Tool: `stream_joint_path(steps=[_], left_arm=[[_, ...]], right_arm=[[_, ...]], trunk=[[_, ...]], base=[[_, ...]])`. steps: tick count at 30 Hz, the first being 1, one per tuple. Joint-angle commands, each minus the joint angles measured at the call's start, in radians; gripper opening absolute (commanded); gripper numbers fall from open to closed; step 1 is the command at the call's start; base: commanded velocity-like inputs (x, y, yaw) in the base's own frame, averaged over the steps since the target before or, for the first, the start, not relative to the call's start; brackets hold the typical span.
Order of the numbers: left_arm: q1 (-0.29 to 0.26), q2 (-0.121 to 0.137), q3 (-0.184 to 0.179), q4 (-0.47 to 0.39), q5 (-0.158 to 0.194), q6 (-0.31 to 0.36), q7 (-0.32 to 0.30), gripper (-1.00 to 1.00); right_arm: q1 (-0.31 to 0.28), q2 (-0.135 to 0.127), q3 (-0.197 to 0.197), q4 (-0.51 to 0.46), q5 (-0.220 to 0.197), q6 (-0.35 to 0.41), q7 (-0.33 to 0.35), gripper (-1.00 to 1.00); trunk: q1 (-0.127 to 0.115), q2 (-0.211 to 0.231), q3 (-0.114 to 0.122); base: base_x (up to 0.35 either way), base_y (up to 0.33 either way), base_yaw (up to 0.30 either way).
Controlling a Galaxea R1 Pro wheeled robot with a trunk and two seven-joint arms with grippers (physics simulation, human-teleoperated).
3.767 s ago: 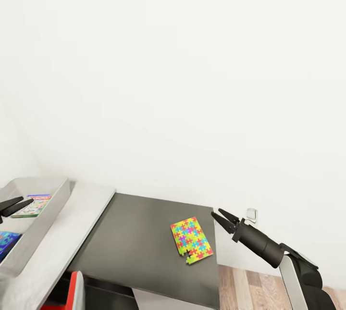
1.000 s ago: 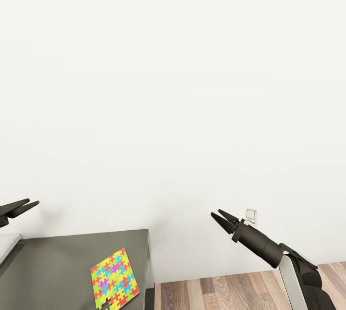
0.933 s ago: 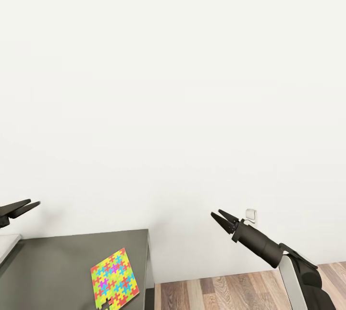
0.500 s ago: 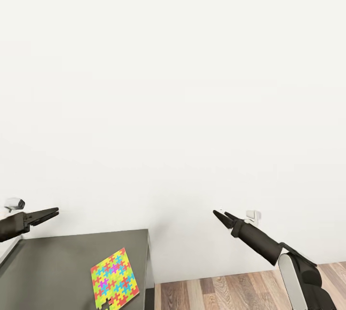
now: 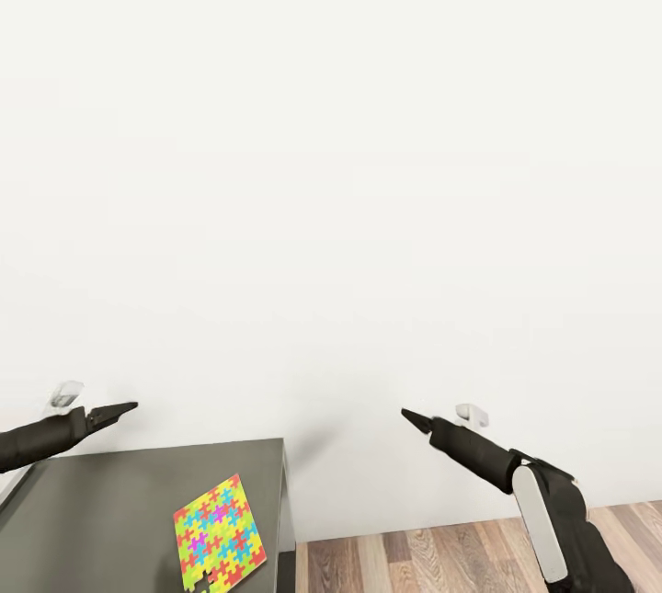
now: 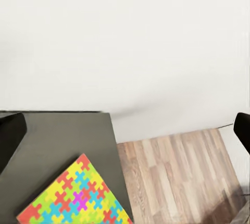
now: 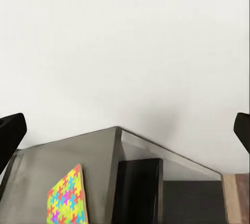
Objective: Put all the toys in the child's room - the three board games (two on the bed and one on the table), the two jigsaw puzzles on the table, and the tennis ball on the table - inside the toy box on the table in the child's room.
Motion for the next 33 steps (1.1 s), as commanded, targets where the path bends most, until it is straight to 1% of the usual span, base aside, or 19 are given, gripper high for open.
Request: stream_joint_path(steps=[1, 2, 6, 9, 12, 13, 17, 20, 27, 33], left_arm=[[-0.002, -0.008, 0.000, 0.000, 0.002, 0.005, 0.027, 1.00], [-0.004, -0.026, 0.000, 0.000, 0.002, 0.006, 0.080, 1.00], [-0.018, -0.060, -0.008, 0.001, 0.002, 0.007, 0.181, 1.00], [-0.029, -0.080, -0.026, 0.003, 0.002, 0.007, 0.248, 1.00], [-0.035, -0.094, -0.047, 0.006, 0.002, 0.007, 0.302, 1.00], [-0.037, -0.099, -0.062, 0.007, 0.002, 0.007, 0.329, 1.00], [-0.040, -0.109, -0.092, 0.009, 0.003, 0.005, 0.372, 1.00], [-0.043, -0.116, -0.102, 0.009, 0.002, 0.005, 0.388, 1.00], [-0.052, -0.138, -0.112, 0.013, 0.001, 0.005, 0.435, 1.00], [-0.056, -0.156, -0.114, 0.014, 0.002, 0.004, 0.498, 1.00]], right_arm=[[-0.008, 0.001, 0.000, 0.014, -0.003, 0.009, -0.009, 1.00], [-0.019, 0.001, 0.003, 0.040, -0.005, 0.011, -0.023, 1.00], [-0.029, 0.001, 0.005, 0.071, -0.009, 0.011, -0.038, 1.00], [-0.033, 0.000, 0.006, 0.081, -0.010, 0.010, -0.042, 1.00], [-0.034, -0.001, 0.007, 0.086, -0.011, 0.010, -0.045, 1.00], [-0.035, -0.001, 0.008, 0.088, -0.011, 0.010, -0.046, 1.00], [-0.036, 0.000, 0.009, 0.091, -0.007, 0.010, -0.047, 1.00], [-0.038, 0.000, 0.009, 0.092, -0.006, 0.011, -0.046, 1.00], [-0.041, -0.001, 0.012, 0.095, -0.004, 0.015, -0.048, 1.00], [-0.043, -0.002, 0.024, 0.097, -0.003, 0.017, -0.048, 1.00]], trunk=[[0.001, -0.002, -0.002], [0.001, -0.002, -0.002], [0.001, -0.002, -0.002], [0.001, -0.002, -0.002], [0.001, -0.002, -0.003], [0.001, -0.002, -0.003], [0.001, -0.002, -0.008], [0.001, -0.002, -0.012], [0.001, -0.002, -0.023], [0.001, -0.002, -0.033]], base=[[0.000, 0.000, 0.000], [0.000, 0.000, 0.000], [0.000, 0.000, 0.000], [0.000, 0.000, 0.000], [0.000, 0.000, 0.000], [0.000, 0.000, 0.000], [0.000, 0.000, 0.000], [0.000, 0.000, 0.000], [0.000, 0.000, 0.000], [0.000, 0.000, 0.000]])
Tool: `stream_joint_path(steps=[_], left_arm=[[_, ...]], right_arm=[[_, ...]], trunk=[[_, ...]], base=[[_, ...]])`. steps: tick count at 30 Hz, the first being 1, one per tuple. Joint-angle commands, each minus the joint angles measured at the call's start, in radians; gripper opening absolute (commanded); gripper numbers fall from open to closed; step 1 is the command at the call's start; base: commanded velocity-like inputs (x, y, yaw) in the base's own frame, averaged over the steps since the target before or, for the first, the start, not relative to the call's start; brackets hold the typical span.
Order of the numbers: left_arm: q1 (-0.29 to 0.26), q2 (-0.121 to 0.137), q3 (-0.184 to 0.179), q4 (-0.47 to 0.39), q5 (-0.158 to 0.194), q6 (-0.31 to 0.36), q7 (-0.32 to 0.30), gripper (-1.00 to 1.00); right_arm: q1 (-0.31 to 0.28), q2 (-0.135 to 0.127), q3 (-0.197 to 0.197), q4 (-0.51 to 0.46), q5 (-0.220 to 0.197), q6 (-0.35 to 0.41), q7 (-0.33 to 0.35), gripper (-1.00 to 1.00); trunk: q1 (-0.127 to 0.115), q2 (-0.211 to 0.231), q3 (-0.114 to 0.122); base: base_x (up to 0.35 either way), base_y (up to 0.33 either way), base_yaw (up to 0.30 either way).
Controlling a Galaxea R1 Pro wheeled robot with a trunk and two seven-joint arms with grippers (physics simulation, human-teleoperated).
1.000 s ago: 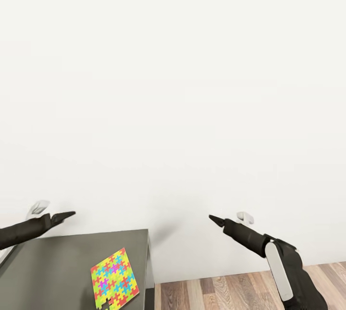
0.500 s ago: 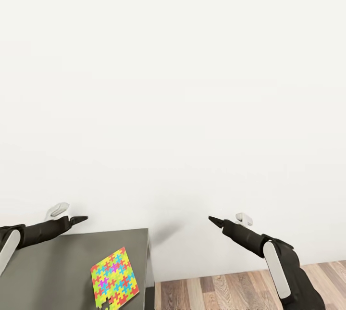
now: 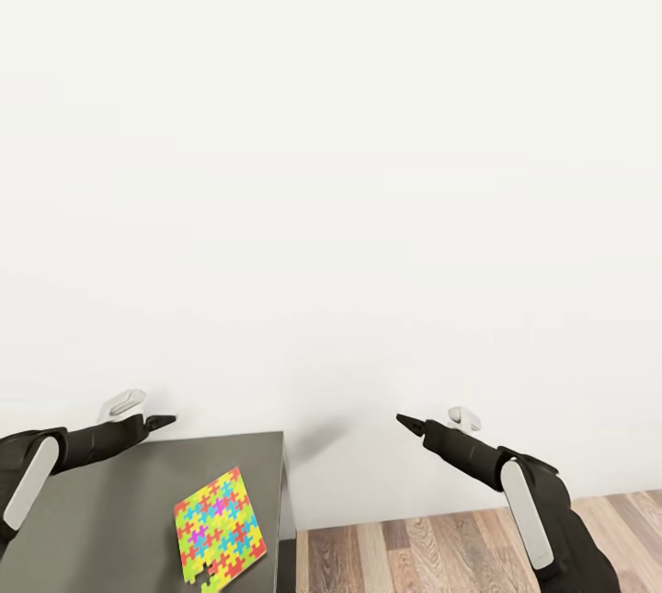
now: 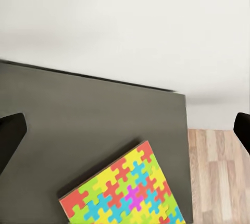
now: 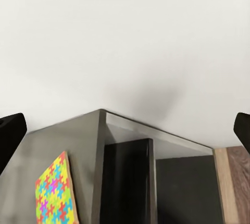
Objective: Put all the toys in the child's room - the three board games (two on the bed and one on the table), the two jigsaw puzzles on the table, and the tennis ball on the table - inside the toy box on the table in the child's room.
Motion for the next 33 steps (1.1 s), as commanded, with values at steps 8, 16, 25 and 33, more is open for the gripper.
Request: stream_joint_path(steps=[8, 16, 25, 33], left_arm=[[-0.002, -0.027, 0.001, 0.000, -0.001, 0.003, 0.053, 1.00], [-0.007, -0.038, 0.000, 0.000, -0.001, 0.000, 0.078, 1.00], [-0.008, -0.062, -0.002, 0.000, -0.003, 0.001, 0.082, 1.00], [-0.008, -0.077, -0.018, 0.000, -0.012, 0.004, 0.083, 1.00]], right_arm=[[-0.002, 0.000, 0.003, 0.002, -0.001, 0.008, 0.003, 1.00], [-0.004, 0.000, 0.003, 0.017, 0.000, 0.008, 0.002, 1.00], [-0.004, 0.000, 0.010, 0.022, 0.001, 0.008, -0.001, 1.00], [-0.006, 0.000, 0.019, 0.029, 0.001, 0.007, -0.004, 1.00]], trunk=[[0.001, -0.002, -0.015], [0.001, -0.002, -0.028], [0.001, -0.002, -0.043], [0.001, -0.002, -0.056]], base=[[0.000, 0.000, 0.000], [0.000, 0.000, 0.000], [0.000, 0.000, 0.000], [0.000, 0.000, 0.000]])
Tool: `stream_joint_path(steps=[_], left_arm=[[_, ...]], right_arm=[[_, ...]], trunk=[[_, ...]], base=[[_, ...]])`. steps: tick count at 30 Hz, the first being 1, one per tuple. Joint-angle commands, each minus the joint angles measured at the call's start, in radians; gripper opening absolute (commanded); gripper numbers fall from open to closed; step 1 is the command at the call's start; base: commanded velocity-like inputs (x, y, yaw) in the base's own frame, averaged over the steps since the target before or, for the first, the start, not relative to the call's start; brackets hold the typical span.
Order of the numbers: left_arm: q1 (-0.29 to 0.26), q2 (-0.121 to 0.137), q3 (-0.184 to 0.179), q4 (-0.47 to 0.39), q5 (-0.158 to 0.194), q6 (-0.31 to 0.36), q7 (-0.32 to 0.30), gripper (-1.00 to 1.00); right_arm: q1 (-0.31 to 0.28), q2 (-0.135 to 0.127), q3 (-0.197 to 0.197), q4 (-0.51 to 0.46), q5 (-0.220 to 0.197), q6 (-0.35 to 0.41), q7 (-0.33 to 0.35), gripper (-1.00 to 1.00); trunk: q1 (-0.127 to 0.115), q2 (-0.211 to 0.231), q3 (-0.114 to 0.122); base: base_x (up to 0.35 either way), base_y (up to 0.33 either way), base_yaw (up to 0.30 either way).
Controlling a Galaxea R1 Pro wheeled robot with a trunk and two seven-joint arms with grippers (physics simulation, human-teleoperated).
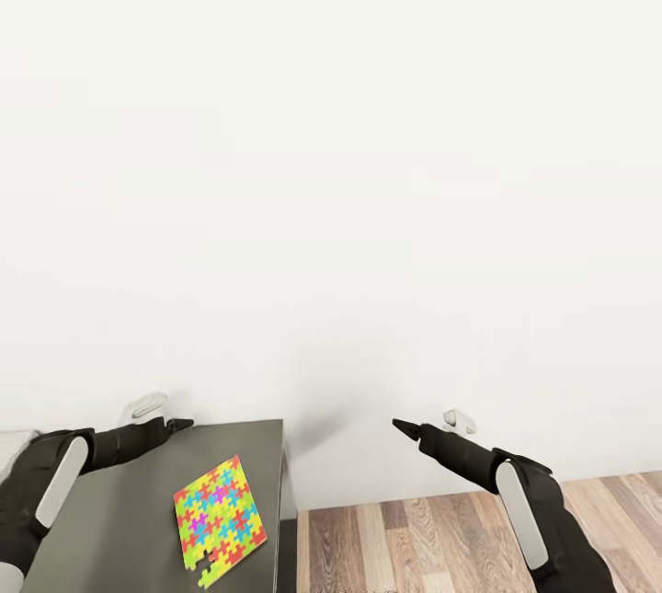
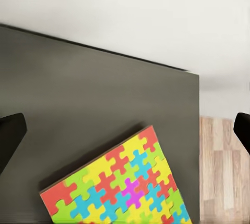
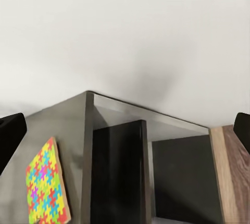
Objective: Put all the toys in the child's room - the three board games (two on the bed and one on the table), the two jigsaw puzzles on the table, and the tennis ball on the table - inside the toy box on the table in the child's room.
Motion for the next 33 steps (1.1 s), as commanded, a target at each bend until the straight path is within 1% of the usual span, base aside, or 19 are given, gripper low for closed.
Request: stream_joint_path(steps=[1, 7, 10, 18, 27, 33], left_arm=[[-0.001, 0.000, -0.007, 0.000, -0.005, 0.006, -0.004, 1.00], [-0.001, -0.001, -0.061, 0.000, -0.027, 0.009, -0.003, 1.00], [-0.001, -0.001, -0.070, 0.000, -0.030, 0.009, -0.003, 1.00], [-0.001, 0.001, -0.079, 0.000, -0.038, 0.010, 0.003, 1.00], [-0.001, 0.000, -0.080, 0.000, -0.042, 0.011, 0.027, 1.00], [-0.001, -0.001, -0.080, 0.000, -0.042, 0.011, 0.031, 1.00]], right_arm=[[-0.003, 0.000, -0.001, 0.001, -0.001, 0.006, 0.003, 1.00], [-0.017, 0.000, 0.006, 0.018, -0.001, 0.005, 0.003, 1.00], [-0.023, 0.000, 0.010, 0.029, 0.000, 0.004, 0.003, 1.00], [-0.030, 0.000, 0.015, 0.040, 0.001, 0.002, 0.003, 1.00], [-0.032, 0.000, 0.016, 0.043, 0.001, 0.000, 0.002, 1.00], [-0.032, 0.000, 0.017, 0.044, 0.001, -0.001, 0.002, 1.00]], trunk=[[0.001, -0.002, -0.004], [0.001, -0.002, -0.014], [0.001, -0.002, -0.018], [0.001, -0.002, -0.031], [0.001, -0.002, -0.046], [0.001, -0.002, -0.056]], base=[[0.000, 0.000, 0.000], [0.000, 0.000, 0.000], [0.000, 0.000, 0.000], [0.000, 0.000, 0.000], [0.000, 0.000, 0.000], [0.000, 0.000, 0.000]])
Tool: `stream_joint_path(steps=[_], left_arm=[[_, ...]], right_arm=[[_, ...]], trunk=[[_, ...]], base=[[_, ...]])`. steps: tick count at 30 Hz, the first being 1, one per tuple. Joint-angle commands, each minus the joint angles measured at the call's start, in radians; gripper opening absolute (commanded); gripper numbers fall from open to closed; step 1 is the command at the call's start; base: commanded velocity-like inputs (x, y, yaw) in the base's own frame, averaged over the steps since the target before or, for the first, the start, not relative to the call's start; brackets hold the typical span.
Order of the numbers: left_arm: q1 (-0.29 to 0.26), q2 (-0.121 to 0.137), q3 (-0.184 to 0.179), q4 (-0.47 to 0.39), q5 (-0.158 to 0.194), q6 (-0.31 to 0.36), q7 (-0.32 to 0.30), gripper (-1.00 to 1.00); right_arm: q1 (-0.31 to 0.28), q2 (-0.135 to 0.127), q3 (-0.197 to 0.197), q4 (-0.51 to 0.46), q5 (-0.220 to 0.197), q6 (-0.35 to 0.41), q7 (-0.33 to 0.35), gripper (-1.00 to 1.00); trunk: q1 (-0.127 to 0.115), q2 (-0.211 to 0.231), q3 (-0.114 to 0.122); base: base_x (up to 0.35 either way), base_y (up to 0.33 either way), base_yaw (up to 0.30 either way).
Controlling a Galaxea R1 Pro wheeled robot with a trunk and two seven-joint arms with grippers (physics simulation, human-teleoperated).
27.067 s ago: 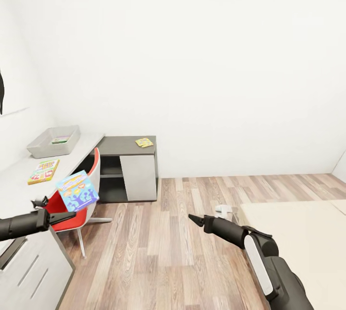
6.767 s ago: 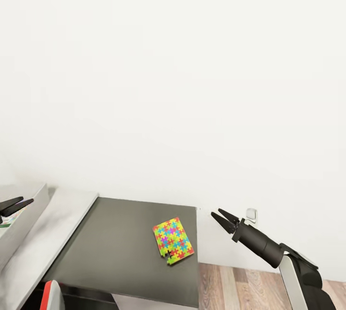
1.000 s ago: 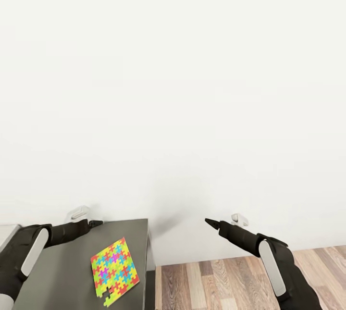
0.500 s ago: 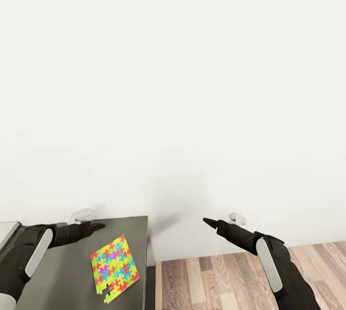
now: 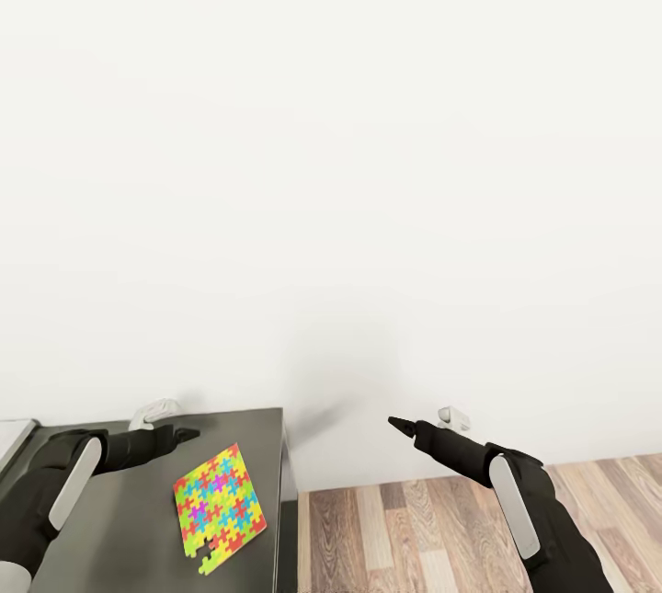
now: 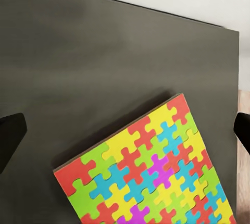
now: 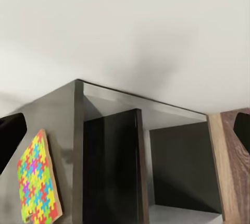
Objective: Put all the toys in the child's room - the three board games (two on the bed and one on the table), the two jigsaw puzzles on the table, and the tennis ball on the table - inside the toy box on the table in the child's room.
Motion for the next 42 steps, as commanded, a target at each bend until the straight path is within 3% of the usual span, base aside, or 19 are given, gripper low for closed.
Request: stream_joint_path(steps=[1, 42], left_arm=[[-0.001, 0.000, 0.002, 0.000, -0.002, 0.006, -0.004, 1.00], [-0.001, 0.001, 0.001, 0.000, 0.001, 0.008, -0.006, 1.00]], right_arm=[[-0.001, 0.000, -0.002, -0.001, -0.001, 0.006, 0.003, 1.00], [-0.001, 0.000, -0.002, 0.000, -0.001, 0.005, 0.003, 1.00]], trunk=[[0.001, -0.002, -0.004], [0.001, -0.002, -0.070]], base=[[0.000, 0.000, 0.000], [0.000, 0.000, 0.000]])
